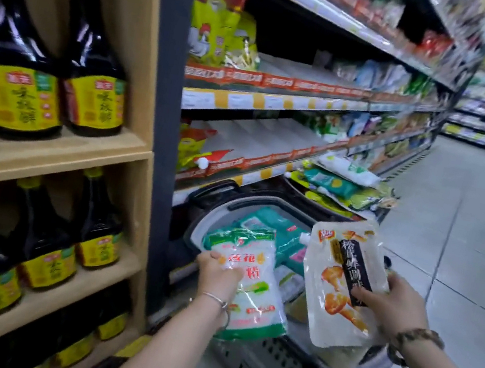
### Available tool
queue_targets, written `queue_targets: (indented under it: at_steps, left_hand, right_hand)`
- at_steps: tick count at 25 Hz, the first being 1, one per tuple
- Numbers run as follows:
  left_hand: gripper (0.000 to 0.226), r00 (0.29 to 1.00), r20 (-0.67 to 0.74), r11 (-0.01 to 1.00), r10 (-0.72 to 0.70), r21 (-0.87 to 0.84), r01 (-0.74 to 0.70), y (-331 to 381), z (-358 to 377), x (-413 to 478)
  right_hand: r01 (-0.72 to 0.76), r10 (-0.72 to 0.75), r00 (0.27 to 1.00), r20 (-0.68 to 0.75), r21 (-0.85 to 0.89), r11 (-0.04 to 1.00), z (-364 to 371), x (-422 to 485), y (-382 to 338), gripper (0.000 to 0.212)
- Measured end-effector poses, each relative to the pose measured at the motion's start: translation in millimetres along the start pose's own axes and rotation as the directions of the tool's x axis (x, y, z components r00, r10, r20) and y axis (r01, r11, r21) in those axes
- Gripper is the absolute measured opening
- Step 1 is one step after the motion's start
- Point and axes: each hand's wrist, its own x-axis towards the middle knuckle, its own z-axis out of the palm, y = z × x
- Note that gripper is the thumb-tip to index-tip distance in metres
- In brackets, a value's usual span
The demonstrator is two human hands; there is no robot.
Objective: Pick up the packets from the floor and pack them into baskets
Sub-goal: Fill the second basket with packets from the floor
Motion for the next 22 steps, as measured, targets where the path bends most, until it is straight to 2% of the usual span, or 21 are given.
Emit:
queue_targets:
  at_steps: [4, 6, 7, 8, 10, 12, 14, 17, 22]
  left_hand:
    - [0.050, 0.985, 0.164, 0.997, -0.055, 0.068, 0.045, -12.3, 74.7, 30.4]
    - [0.054, 0.973, 0.227, 0.970, -0.045, 0.243, -0.012, -29.1, 92.8, 43.2]
    - [0.057, 0.968, 0.251, 0.912, -0.022, 0.402, -0.084, -37.9, 97.3, 46.4]
    - [0.062, 0.964, 0.267, 0.798, 0.008, 0.580, -0.167, -45.5, 99.3, 48.8]
    - [0.064, 0.955, 0.287, 0.452, 0.079, 0.844, -0.291, -55.9, 98.1, 47.3]
    - [0.063, 0.900, 0.381, 0.151, 0.210, 0.897, -0.415, -65.0, 99.0, 39.4]
    - [0.064, 0.817, 0.537, -0.039, 0.209, 0.840, -0.542, -71.5, 103.9, 32.3]
    - [0.063, 0.798, 0.601, -0.122, 0.050, 0.796, -0.593, -80.3, 110.9, 39.1]
    - [0.064, 0.804, 0.595, -0.091, -0.015, 0.800, -0.593, -85.6, 115.0, 52.8]
  right_hand:
    - [-0.117, 0.126, 0.991, 0.055, -0.137, 0.984, 5.5, 27.4, 31.5, 0.031]
    - [-0.135, 0.147, 0.988, 0.049, -0.193, 0.972, 18.2, 30.6, 45.5, 0.036]
    - [-0.129, 0.135, 0.991, 0.011, -0.227, 0.965, 23.9, 31.9, 50.6, 0.039]
    - [-0.113, 0.107, 0.994, -0.036, -0.286, 0.952, 28.2, 33.4, 54.4, 0.045]
    - [-0.015, -0.017, 0.998, -0.063, -0.480, 0.877, 34.8, 34.8, 59.5, 0.066]
    - [0.162, -0.136, 0.987, 0.089, -0.598, 0.785, 43.2, 34.3, 61.5, 0.066]
    - [0.279, -0.140, 0.953, 0.270, -0.594, 0.754, 54.6, 29.9, 63.0, 0.055]
    - [0.282, -0.077, 0.934, 0.350, -0.587, 0.759, 66.6, 29.8, 69.0, 0.051]
    - [0.262, -0.054, 0.935, 0.350, -0.581, 0.770, 77.5, 41.4, 68.3, 0.052]
